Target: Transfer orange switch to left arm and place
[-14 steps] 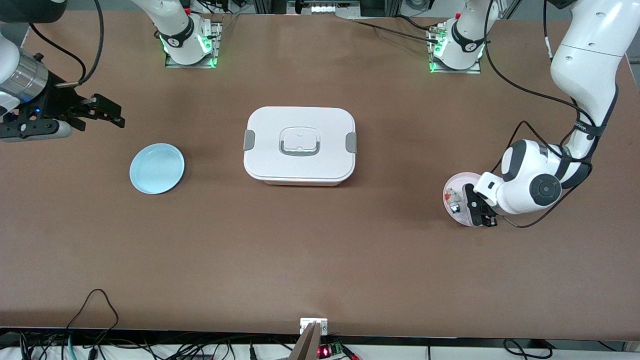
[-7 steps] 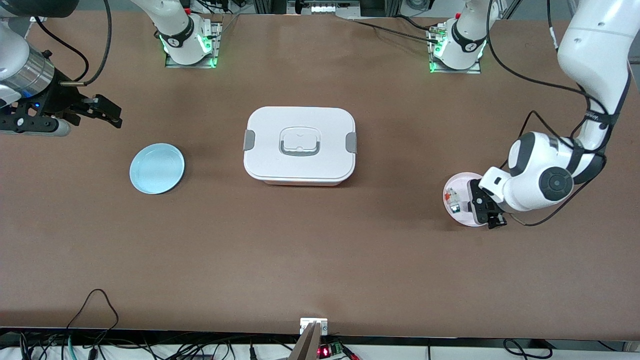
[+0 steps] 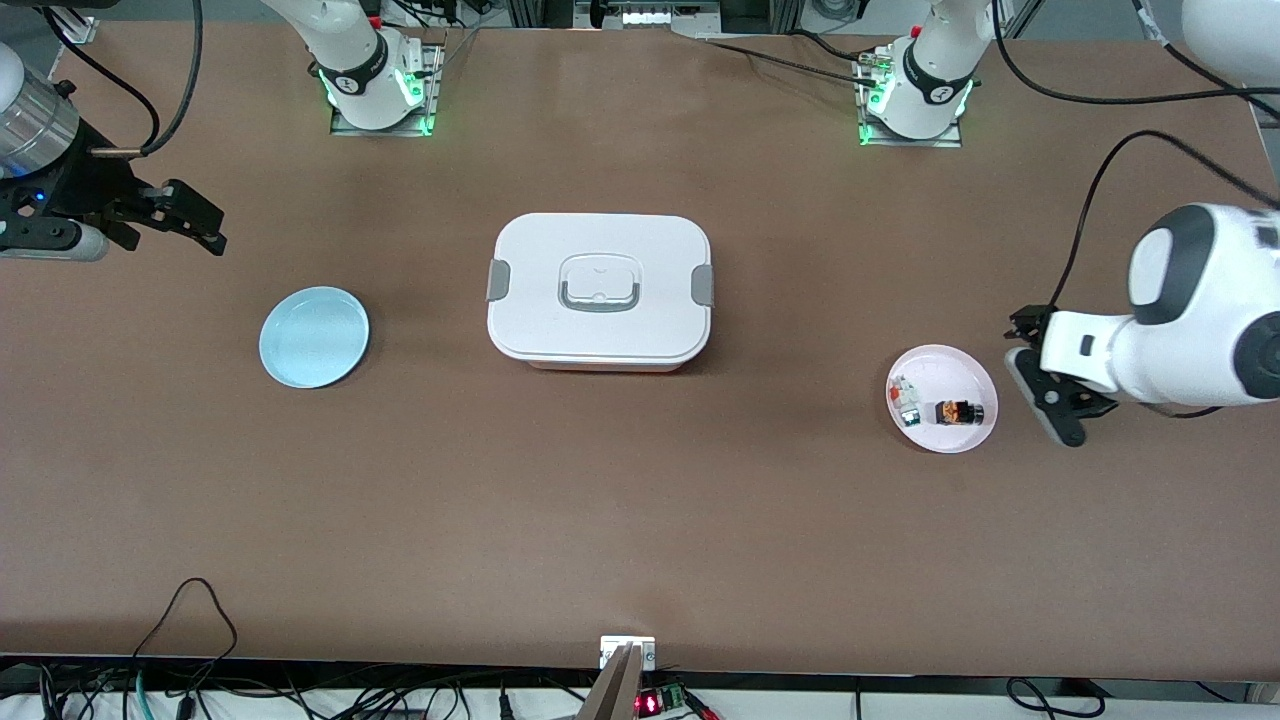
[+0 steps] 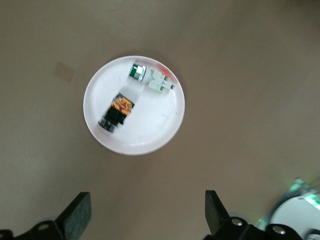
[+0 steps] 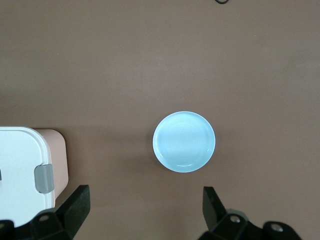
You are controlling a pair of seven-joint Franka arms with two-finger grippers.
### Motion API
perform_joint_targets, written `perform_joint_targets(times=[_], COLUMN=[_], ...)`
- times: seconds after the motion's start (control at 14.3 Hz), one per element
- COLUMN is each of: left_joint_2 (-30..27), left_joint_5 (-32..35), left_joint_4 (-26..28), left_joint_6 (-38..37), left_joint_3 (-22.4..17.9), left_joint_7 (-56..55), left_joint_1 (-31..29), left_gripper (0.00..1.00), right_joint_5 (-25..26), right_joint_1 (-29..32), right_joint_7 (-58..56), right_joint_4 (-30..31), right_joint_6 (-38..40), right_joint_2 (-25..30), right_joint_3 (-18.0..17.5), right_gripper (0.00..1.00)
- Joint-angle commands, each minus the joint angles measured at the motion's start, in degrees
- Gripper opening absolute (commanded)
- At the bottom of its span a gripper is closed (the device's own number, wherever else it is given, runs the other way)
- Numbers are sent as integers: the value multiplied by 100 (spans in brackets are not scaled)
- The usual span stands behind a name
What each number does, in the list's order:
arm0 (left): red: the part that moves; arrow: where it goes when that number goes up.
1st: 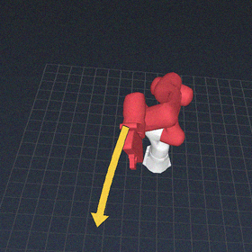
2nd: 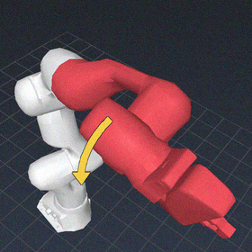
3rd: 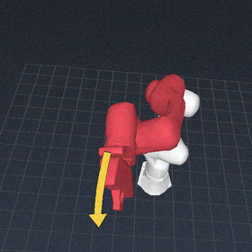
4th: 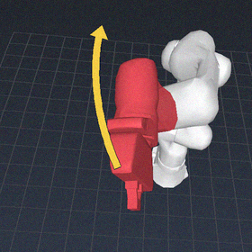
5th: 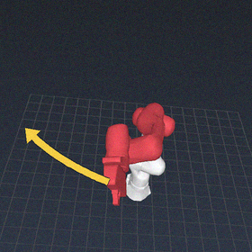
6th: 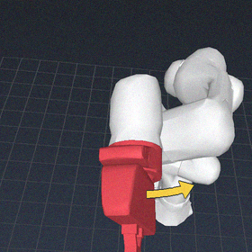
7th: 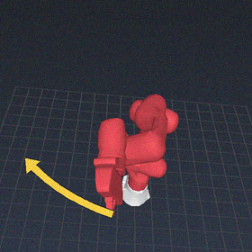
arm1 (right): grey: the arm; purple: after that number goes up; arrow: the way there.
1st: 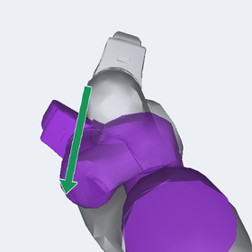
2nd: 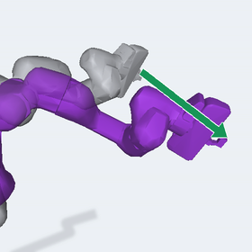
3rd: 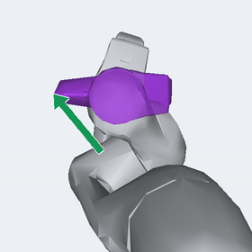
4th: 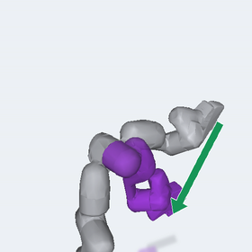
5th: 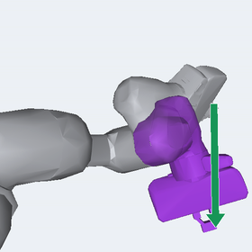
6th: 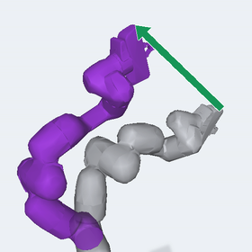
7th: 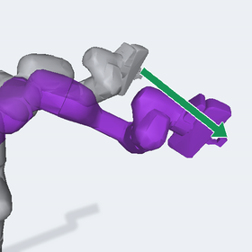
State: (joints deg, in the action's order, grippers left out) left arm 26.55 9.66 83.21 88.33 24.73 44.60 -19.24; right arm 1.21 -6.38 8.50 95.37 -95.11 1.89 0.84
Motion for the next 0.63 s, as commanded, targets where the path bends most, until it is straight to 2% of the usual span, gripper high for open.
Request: perform_joint_targets(times=[0.0,0.07,0.21,0.28,0.35,0.42,0.56], left_joint_2=[88,-17,-193,-359,-779,-1105,-1362], left_joint_5=[-44,-70,-87,-87,-148,-192,-359], left_joint_4=[-892,-1025,-1079,-1018,-800,-502,-350], left_joint_6=[-1165,-1464,-1573,-1590,-1390,-1171,-740], left_joint_3=[260,278,270,200,77,-411,-1737], left_joint_7=[-1518,-2064,-2630,-2736,-3025,-3584,-4081], left_joint_1=[43,52,52,69,182,593,1655], left_gripper=[100,100,100,100,100,100,100], right_joint_5=[20,20,-6,-6,-6,-6,-15], right_joint_1=[-4,5,5,5,5,5,5], right_joint_7=[37,20,20,20,11,20,20], right_joint_4=[-98,-107,-115,-116,-116,-124,-133], right_joint_6=[10,10,10,19,36,45,54], right_joint_2=[-22,-22,-14,-5,4,13,13], right_joint_3=[12,12,21,21,21,21,21], right_gripper=[100,100,100,100,100,100,100])
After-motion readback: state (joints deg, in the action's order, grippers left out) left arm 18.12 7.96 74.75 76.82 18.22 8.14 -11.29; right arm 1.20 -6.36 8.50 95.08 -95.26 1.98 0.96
